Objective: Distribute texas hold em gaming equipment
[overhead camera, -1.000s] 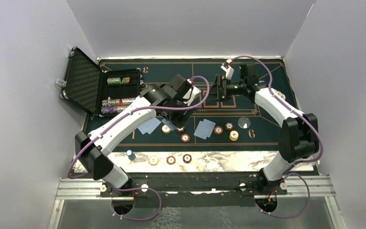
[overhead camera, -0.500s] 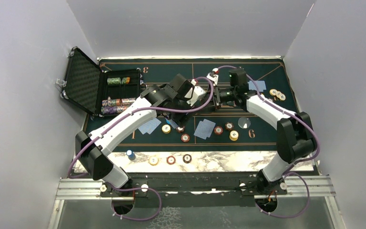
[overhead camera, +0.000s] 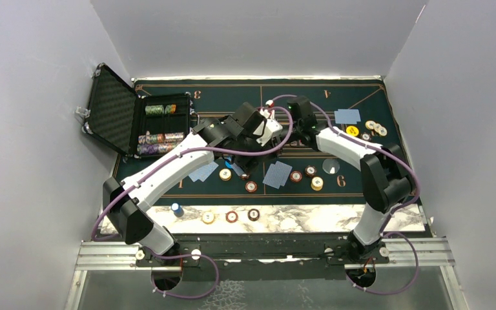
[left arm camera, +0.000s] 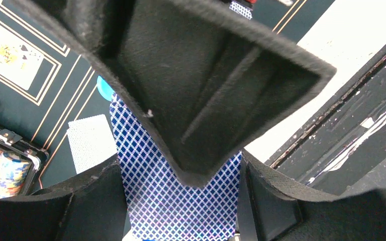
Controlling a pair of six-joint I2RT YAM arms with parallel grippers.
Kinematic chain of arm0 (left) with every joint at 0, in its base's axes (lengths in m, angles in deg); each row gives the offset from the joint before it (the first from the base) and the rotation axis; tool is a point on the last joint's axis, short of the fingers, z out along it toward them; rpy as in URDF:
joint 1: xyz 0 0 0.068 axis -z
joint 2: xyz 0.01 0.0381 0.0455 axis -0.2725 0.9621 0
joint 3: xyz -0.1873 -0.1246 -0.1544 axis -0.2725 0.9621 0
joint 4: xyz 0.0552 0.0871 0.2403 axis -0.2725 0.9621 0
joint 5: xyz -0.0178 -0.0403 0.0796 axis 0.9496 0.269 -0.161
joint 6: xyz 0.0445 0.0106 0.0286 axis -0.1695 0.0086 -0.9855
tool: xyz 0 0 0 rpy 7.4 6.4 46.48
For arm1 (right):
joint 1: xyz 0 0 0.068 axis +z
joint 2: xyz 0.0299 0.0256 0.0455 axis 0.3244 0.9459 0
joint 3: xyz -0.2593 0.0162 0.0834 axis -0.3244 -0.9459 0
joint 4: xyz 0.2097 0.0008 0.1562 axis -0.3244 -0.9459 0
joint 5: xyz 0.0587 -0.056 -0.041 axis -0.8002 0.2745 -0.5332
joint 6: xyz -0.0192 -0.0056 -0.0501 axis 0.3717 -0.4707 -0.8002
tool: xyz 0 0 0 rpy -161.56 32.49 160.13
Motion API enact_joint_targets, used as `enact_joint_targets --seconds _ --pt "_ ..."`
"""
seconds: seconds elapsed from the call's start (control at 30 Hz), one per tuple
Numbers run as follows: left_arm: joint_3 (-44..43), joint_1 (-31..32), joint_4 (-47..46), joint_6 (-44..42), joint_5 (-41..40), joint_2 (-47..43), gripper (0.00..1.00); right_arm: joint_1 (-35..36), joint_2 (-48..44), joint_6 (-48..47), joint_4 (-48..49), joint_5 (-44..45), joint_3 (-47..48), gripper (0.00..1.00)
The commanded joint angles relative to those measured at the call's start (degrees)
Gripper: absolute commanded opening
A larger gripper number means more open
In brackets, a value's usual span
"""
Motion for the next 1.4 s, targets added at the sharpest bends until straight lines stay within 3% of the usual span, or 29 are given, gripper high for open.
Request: enact_joint_targets --seconds 0.0,0.07,0.23,0.4,0.5,0.6,0.73,0.93,1.37 --pt "-0.7 0.53 -2.16 0.26 0.89 -1.36 0.0 -0.48 1.21 -13.68 -16.34 8.28 6.76 0.87" --pt "-0.39 0.62 -2.16 0.57 0.97 -1.73 0.0 -0.66 1.53 -18.48 -22.41 11.58 9.22 0.86" --pt "0.44 0.86 -2.16 0.88 0.65 -2.37 0.0 -1.46 0.42 -19.22 -23.17 12.82 8.58 0.81" --pt "0.77 0.95 -2.12 1.11 0.13 -2.83 0.0 -2.55 -0.59 -19.54 -24.05 12.93 7.49 0.68" --pt "0.97 0.95 -2.11 1.06 0.0 -2.9 0.0 -3.04 -1.47 -20.54 -25.47 14.19 7.44 0.65" --pt "0.99 0.99 -2.21 1.06 0.21 -2.87 0.0 -3.53 -2.25 -20.3 -25.2 13.71 7.14 0.65" --pt "1.17 0.94 -2.2 0.98 0.01 -2.68 0.0 -3.93 -2.47 -16.62 -22.4 8.39 6.94 0.73" --pt "1.5 1.01 -2.15 0.97 0.22 -2.67 0.0 -9.84 -6.5 -5.38 -10.91 -1.41 0.98 0.74" --pt "1.16 1.04 -2.16 0.01 0.8 -1.97 0.0 -6.78 -5.29 0.37 -3.05 -5.44 -1.49 0.39"
